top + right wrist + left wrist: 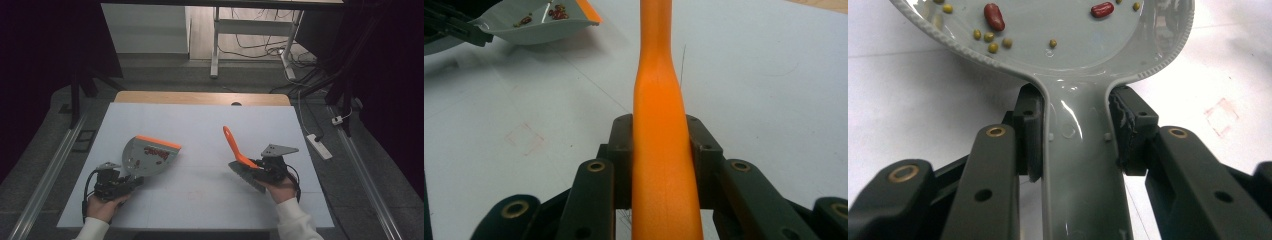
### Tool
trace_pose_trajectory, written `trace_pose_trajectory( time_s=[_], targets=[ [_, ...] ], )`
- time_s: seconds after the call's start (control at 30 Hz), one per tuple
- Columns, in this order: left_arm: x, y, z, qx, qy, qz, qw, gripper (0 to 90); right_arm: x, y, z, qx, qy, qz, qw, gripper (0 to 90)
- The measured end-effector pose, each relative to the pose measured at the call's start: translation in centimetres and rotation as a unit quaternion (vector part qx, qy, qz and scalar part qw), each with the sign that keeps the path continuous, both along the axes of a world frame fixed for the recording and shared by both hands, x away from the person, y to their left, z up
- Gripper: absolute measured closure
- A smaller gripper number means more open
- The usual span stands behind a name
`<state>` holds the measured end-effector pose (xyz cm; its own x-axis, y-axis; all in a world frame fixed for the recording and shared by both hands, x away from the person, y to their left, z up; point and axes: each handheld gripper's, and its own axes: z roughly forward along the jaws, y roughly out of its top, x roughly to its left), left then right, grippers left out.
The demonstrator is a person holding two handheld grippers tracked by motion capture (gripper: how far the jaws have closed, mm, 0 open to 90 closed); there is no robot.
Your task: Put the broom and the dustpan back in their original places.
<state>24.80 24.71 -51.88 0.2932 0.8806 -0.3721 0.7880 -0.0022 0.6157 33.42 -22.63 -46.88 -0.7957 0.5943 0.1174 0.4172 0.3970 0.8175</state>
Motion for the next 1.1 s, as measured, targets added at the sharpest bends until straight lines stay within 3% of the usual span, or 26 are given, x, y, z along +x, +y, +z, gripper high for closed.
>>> trace_pose_trajectory(
  time_s=[0.53,0.77,1.1],
  targets=[
    [-0.2,0.0,-0.4,0.005,0.0,0.045,0.999,61.2,-0.8,-0.3,-1.0,-0.01,0.033,-0.021,0.9992,70.3],
    [-0.2,-0.2,-0.5,0.001,-0.001,0.051,0.9987,61.2,-1.3,-0.4,-1.4,-0.013,0.046,-0.026,0.9985,70.2],
    [0.0,-0.4,-0.5,-0.003,-0.001,0.059,0.9983,61.2,-0.7,-0.8,-2.3,-0.023,0.066,-0.043,0.9966,70.2]
  ],
)
